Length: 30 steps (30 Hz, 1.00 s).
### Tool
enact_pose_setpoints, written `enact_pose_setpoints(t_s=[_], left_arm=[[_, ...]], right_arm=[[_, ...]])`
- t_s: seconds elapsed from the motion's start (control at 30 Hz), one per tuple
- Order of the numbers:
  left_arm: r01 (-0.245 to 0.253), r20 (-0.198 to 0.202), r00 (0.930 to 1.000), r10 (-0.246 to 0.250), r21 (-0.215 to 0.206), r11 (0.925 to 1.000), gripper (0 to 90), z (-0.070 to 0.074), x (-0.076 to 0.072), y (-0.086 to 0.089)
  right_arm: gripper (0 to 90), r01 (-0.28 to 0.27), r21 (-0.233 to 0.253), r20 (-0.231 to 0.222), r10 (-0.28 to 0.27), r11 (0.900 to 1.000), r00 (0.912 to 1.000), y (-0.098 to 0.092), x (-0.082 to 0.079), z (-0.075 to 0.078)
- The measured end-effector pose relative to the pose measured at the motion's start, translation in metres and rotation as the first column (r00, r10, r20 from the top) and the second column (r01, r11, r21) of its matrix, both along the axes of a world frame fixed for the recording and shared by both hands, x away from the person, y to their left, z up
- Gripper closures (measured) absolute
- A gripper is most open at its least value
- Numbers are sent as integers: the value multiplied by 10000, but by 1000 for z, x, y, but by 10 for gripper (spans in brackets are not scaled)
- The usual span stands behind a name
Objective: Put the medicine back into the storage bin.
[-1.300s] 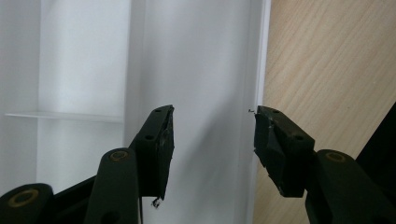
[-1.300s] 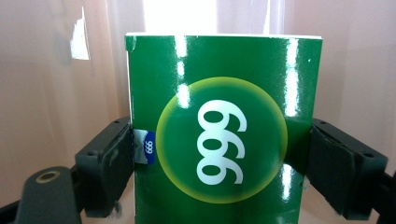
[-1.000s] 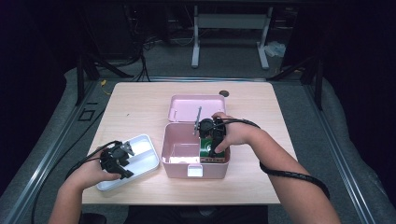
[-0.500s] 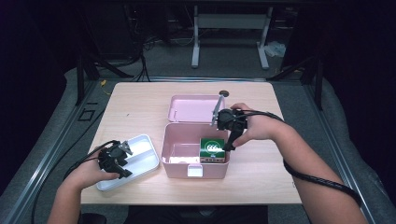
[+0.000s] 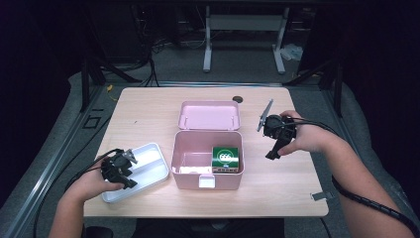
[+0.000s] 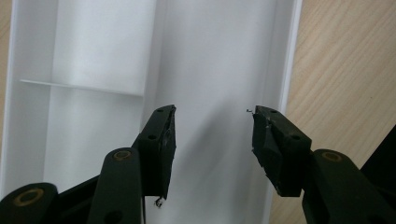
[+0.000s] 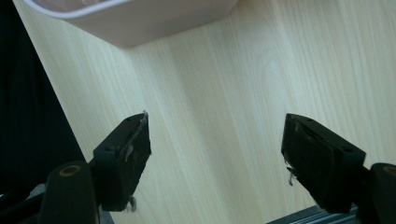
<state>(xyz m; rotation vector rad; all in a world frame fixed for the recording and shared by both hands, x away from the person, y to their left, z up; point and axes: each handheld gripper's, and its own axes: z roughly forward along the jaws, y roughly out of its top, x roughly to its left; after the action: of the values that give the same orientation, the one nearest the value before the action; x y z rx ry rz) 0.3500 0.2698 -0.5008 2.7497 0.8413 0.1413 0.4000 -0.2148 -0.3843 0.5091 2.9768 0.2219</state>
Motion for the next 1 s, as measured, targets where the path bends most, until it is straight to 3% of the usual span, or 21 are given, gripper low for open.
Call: enact_pose_setpoints(t_s=[0.17,0.2,0.23,0.33,0.4,0.5,0.57,0.7,0.77,0.83,0.87,0.9,0.93,0.97,1.0], left_arm=[[-132,13,9999,132,-5,9999,497,1,0,3],[-119,57,9999,119,-25,9999,499,1,0,4],[-176,60,9998,176,-21,9998,500,1,0,5],[-242,62,9997,242,16,9997,503,1,0,7],[-267,115,9996,266,69,9996,503,2,1,8],[-478,206,9986,478,-33,9989,507,4,0,14],[-583,265,9979,583,-16,9983,512,5,1,18],[-639,276,9976,638,21,9980,523,4,1,21],[-649,279,9975,648,49,9979,533,3,2,21],[-650,337,9974,644,150,9978,544,2,3,21],[-650,337,9974,644,150,9978,546,2,3,21],[-635,358,9974,627,219,9977,552,2,3,21],[-666,400,9970,656,241,9975,556,2,4,22],[-666,400,9970,656,241,9975,560,2,4,22],[-644,418,9972,628,402,9971,566,1,5,22]], right_arm=[[237,212,224,99,-215,9995,9997,-7,-3,-6],[237,519,755,210,-536,9958,9983,-9,-6,-11],[237,703,909,239,-728,9934,9971,-10,-7,-12],[237,1271,1564,472,-1360,9795,9896,-15,-8,-24],[237,1734,1729,547,-1852,9696,9812,-18,-9,-35],[237,2340,2224,634,-2535,9465,9652,-23,-13,-49],[237,2778,2618,826,-3082,9243,9477,-27,-17,-58],[244,3530,3477,1018,-4093,8686,9067,-35,-26,-76],[244,3784,3633,1082,-4420,8514,8905,-37,-30,-85],[244,4055,3919,1175,-4821,8258,8682,-39,-34,-93],[244,4055,3919,1175,-4821,8258,8682,-39,-34,-93],[244,4366,4318,1257,-5320,7892,8374,-40,-39,-101],[245,4473,4438,1327,-5506,7765,8241,-41,-41,-103],[245,4473,4438,1327,-5506,7765,8241,-41,-41,-103],[252,4772,4718,1389,-5969,7414,7902,-41,-46,-111]])
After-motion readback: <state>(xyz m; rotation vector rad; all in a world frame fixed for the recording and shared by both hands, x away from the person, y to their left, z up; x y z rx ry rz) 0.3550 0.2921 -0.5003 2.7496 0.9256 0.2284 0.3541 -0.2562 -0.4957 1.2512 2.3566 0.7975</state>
